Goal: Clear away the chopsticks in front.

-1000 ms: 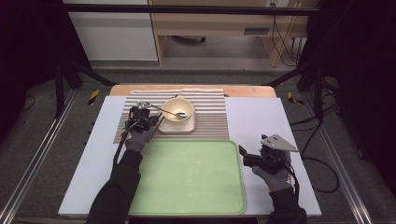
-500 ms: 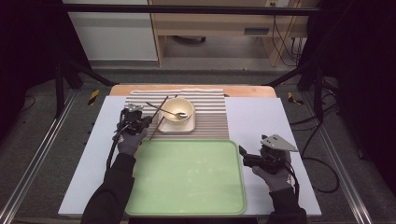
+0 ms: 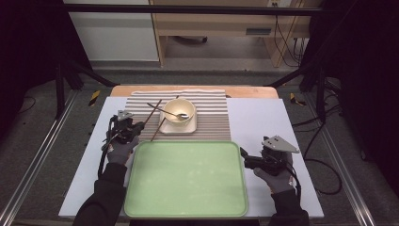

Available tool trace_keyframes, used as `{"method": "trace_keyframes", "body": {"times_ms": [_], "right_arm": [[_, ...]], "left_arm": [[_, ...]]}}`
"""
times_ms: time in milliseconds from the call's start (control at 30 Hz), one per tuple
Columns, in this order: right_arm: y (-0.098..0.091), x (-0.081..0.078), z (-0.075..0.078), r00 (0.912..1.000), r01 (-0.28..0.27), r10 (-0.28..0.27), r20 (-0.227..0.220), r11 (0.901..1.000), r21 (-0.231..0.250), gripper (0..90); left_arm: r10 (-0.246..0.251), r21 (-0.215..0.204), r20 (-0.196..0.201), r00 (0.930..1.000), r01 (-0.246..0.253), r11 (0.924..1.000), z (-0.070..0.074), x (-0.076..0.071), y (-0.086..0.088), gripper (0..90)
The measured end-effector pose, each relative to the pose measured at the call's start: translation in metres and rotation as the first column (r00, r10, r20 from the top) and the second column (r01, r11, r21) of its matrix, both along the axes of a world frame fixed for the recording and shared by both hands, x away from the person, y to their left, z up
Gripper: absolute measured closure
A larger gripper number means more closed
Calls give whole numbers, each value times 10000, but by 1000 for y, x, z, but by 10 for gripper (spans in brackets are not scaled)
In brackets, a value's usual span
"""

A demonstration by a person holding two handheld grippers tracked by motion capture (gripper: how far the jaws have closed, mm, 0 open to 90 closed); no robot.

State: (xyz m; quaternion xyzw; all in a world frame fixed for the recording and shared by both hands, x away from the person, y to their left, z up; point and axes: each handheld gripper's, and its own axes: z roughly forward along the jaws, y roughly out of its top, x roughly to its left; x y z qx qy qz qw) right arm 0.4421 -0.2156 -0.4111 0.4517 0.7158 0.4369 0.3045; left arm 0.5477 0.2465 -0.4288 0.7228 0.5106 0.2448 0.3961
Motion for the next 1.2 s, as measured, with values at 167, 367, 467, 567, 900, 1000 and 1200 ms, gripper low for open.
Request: {"method": "trace_keyframes", "body": {"times_ms": [167,367,467,567,900,1000,1200], "right_arm": [[0,0,0,10000,-15,15,-64,9999,132,65],[-1,0,1,10000,-34,34,-50,9999,132,63],[-1,-1,1,10000,-28,29,-31,9998,176,63],[-1,-1,1,10000,-21,22,-43,9998,220,63],[-3,-3,3,10000,-42,41,24,9995,314,63],[-3,-4,4,10000,-45,43,48,9994,349,63],[-1,-5,6,9999,-113,109,93,9993,350,63]], "left_arm": [[-9,21,26,10000,9,10000,3,-13,7,854],[34,-36,105,9999,-33,10000,4,-25,14,854],[44,0,84,10000,-44,10000,4,-33,17,853],[46,-57,157,9999,-45,10000,4,-37,19,854],[215,-46,263,9994,-214,9998,7,-63,27,853],[246,-195,245,9994,-241,9995,7,-74,31,853],[267,-301,450,9986,-253,9992,11,-91,31,853]]}}
